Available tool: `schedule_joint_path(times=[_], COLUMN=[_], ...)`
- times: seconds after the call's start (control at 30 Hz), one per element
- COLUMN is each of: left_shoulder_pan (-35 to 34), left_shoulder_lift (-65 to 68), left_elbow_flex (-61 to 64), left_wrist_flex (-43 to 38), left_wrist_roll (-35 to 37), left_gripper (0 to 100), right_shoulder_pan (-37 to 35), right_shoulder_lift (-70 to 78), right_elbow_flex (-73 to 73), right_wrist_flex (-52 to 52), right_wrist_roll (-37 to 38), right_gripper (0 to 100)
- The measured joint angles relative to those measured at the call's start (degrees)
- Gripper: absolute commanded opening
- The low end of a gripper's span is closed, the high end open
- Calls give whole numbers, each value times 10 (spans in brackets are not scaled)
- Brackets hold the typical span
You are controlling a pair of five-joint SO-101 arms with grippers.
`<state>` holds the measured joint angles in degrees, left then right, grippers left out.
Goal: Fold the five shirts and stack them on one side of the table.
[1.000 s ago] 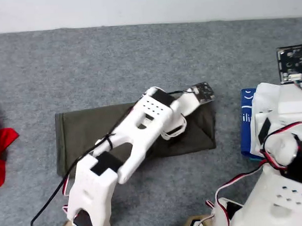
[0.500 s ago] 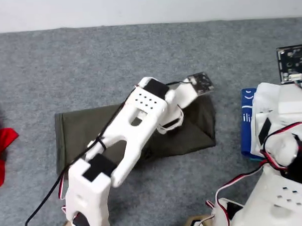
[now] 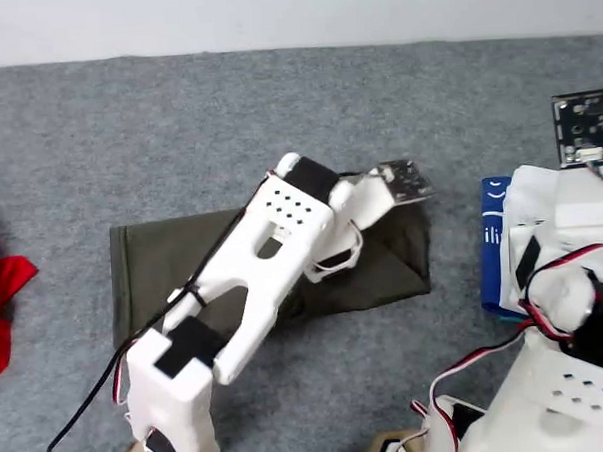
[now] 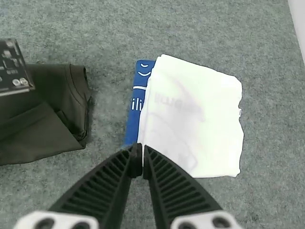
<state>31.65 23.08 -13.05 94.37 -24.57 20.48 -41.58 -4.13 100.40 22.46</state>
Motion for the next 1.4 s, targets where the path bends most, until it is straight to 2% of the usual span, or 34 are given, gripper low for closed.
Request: schedule_joint_path(times=[0.3,0.53,0.73,0.93,1.13,1.4], left_shoulder_pan=[-69,-83,-46,-18,-11,7], left_shoulder_lift=[127,132,106,35,33,149], left_elbow_flex=[17,-28,-43,-43,-43,-43], left_wrist_flex=[-82,-49,5,6,-67,-137], left_wrist_roll=[-8,-8,-8,-10,2,16], left_gripper=[131,130,130,130,131,130], right_shoulder_pan=[0,0,0,0,0,0], right_shoulder_lift=[0,0,0,0,0,0], right_elbow_flex=[0,0,0,0,0,0], right_wrist_flex=[0,0,0,0,0,0], right_wrist_roll=[0,0,0,0,0,0], right_gripper=[13,13,13,13,13,13])
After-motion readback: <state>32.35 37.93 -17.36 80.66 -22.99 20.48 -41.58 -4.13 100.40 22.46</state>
